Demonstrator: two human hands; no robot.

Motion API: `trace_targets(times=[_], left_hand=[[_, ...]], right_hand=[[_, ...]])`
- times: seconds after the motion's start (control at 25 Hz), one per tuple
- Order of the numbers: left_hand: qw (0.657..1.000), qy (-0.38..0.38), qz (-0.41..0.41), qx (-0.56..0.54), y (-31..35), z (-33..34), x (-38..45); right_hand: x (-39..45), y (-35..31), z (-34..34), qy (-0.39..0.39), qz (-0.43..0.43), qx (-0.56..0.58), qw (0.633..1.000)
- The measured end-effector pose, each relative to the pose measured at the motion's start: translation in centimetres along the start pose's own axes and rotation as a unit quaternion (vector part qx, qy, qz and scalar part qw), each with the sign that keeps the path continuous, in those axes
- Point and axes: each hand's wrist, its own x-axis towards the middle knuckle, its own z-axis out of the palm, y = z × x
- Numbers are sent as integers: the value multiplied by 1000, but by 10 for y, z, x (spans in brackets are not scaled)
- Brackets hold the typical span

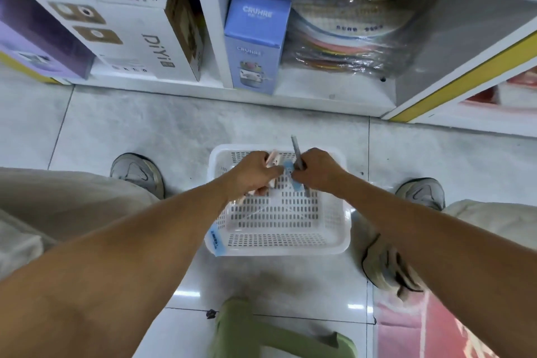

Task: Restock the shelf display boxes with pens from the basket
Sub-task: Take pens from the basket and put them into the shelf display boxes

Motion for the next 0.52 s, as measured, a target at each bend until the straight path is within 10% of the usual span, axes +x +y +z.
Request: trace_targets(times=[0.2, 0.52], left_hand=[[988, 20, 132, -82, 71, -22, -50], [974, 69, 215, 11, 195, -71, -134]], right_hand=[[-60, -43, -74, -35, -41, 284, 957], [-157, -112, -162, -35, -170, 371, 912]])
